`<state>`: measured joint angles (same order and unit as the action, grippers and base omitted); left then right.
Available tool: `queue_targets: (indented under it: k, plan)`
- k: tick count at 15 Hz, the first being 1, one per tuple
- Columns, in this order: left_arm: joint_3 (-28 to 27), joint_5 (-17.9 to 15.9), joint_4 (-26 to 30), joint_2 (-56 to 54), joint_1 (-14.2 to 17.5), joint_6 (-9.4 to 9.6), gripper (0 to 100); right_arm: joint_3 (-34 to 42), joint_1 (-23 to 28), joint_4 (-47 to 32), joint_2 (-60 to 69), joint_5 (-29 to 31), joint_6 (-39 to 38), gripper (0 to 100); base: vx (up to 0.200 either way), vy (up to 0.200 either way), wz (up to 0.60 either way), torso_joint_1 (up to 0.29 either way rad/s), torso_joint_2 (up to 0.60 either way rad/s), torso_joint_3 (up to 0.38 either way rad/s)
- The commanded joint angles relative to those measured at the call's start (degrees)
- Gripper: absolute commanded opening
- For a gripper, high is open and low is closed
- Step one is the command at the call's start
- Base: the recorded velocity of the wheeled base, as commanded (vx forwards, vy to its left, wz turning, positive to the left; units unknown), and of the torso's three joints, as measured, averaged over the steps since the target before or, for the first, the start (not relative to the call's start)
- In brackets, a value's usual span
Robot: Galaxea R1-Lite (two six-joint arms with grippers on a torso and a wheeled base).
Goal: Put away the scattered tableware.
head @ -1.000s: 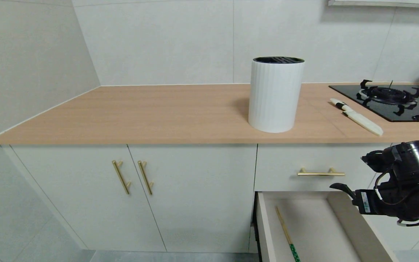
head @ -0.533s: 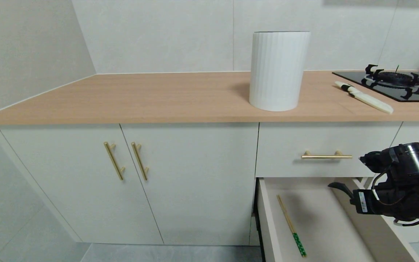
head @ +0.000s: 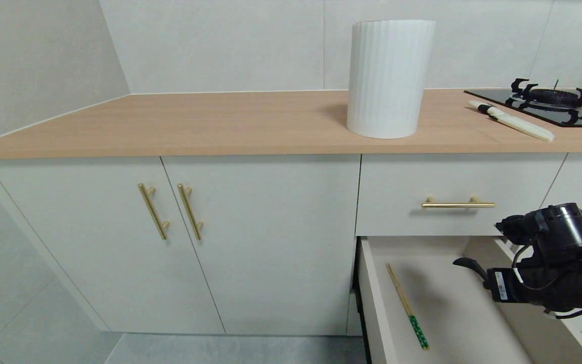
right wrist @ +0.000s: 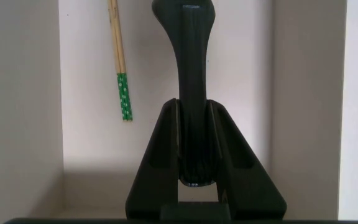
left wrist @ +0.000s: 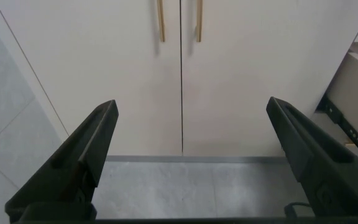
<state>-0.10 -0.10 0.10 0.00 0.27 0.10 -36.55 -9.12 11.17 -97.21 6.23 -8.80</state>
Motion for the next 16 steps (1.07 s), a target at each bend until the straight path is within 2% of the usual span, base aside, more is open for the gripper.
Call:
queue_targets:
  k: [1, 4, 6, 9, 16]
  plan:
    - [0.0, 0.0, 0.0, 0.1, 0.0, -0.01, 100, -0.1, -0.1, 1.0, -1.4, 0.0, 0.0, 0, 0.000, 0.000, 0.00, 0.000, 0.00, 0.000]
    - [0.0, 0.0, 0.0, 0.1, 0.1, -0.01, 100, 1.4, 0.0, 8.6, -6.7, 0.5, 0.0, 0, 0.000, 0.000, 0.00, 0.000, 0.00, 0.000]
    - [0.0, 0.0, 0.0, 0.1, 0.0, -0.01, 100, 4.0, -0.2, 20.9, -14.9, 1.0, -0.1, 0, 0.000, 0.000, 0.00, 0.000, 0.00, 0.000]
    - [0.0, 0.0, 0.0, 0.1, 0.0, -0.01, 100, 6.2, -0.3, 31.5, -23.8, 1.1, 0.0, 0, 0.000, 0.000, 0.00, 0.000, 0.00, 0.000]
    - [0.0, 0.0, 0.0, 0.1, 0.1, -0.01, 100, 6.9, -1.9, 40.1, -34.8, 3.0, 0.0, 0, 0.000, 0.000, 0.00, 0.000, 0.00, 0.000]
